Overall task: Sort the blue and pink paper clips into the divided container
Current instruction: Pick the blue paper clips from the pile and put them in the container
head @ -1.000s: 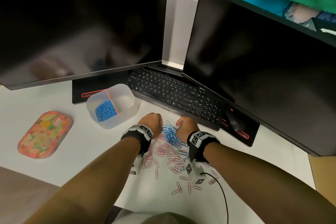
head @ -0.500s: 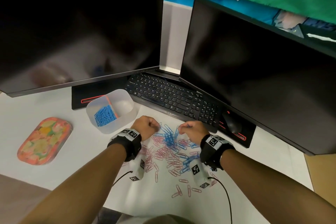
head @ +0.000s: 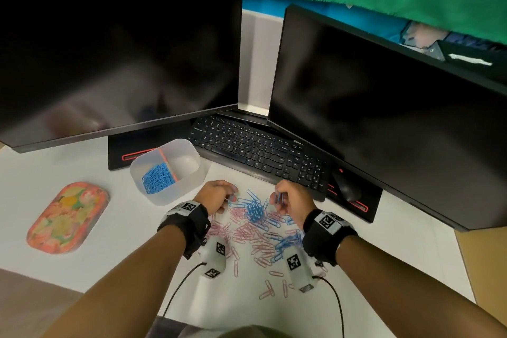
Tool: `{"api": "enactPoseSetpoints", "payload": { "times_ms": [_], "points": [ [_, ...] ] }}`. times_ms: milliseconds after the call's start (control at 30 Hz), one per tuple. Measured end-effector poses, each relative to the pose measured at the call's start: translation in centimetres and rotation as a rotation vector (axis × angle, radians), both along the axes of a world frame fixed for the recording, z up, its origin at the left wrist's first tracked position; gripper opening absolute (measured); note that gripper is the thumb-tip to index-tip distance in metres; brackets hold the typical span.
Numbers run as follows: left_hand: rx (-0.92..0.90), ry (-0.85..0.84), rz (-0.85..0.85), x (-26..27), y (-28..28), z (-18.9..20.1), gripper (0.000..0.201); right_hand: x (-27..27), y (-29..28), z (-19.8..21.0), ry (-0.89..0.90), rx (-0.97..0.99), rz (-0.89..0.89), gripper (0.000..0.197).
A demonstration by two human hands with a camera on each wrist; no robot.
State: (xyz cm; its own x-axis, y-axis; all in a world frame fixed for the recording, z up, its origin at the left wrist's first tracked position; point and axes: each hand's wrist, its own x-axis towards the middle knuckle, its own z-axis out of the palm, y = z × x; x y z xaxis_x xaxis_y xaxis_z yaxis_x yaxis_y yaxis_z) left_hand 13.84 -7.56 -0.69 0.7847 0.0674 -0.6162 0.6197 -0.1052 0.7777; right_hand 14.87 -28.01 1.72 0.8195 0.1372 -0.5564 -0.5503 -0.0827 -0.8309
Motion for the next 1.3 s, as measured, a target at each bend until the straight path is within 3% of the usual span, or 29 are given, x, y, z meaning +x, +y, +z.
{"api": "enactPoseSetpoints", "payload": {
  "times_ms": [200, 367, 467, 600, 733, 833, 900, 967, 1067, 1300],
  "points": [
    [-0.380, 0.142, 0.209, 0.0, -0.5, 0.6, 0.021, -0.2, 0.1, 1.0, 0.234, 0.243, -0.108, 0.019],
    [-0.446, 0.143, 0.221, 0.1, -0.7, 1.0, 0.018, 0.1, 0.1, 0.1, 0.309, 0.208, -0.096, 0.014],
    [-0.303, 0.153, 0.179, 0.5, -0.9, 0.8, 0.029, 0.4, -0.1, -0.7, 0.278, 0.053, -0.094, 0.011],
    [-0.065, 0.105, 0.154, 0.9, -1.2, 0.6, 0.033, 1.1, -0.5, -2.1, 0.176, -0.218, -0.003, 0.021],
    [0.121, 0.039, 0.026, 1.2, -1.0, -0.1, 0.029, 1.9, -0.5, -2.8, -0.111, -0.586, 0.312, 0.031],
    [0.404, -0.064, -0.232, 0.7, -1.0, -0.2, 0.017, 2.0, -0.1, -2.6, -0.370, -0.809, 0.549, 0.019],
    [0.615, -0.117, -0.430, 0.2, -1.1, -0.5, 0.006, 2.1, 0.4, -2.6, -0.448, -0.847, 0.642, 0.017],
    [0.748, -0.151, -0.568, -0.2, -1.2, -1.0, 0.010, 2.2, 0.9, -2.8, -0.495, -0.855, 0.724, 0.026],
    [0.815, -0.180, -0.599, -0.2, -1.2, -1.5, 0.013, 2.3, 1.4, -3.1, -0.540, -0.845, 0.835, 0.039],
    [0.765, -0.087, -0.591, 0.0, -0.7, -1.5, 0.005, 2.2, 0.9, -3.1, -0.472, -0.870, 0.864, 0.040]
  ]
}}
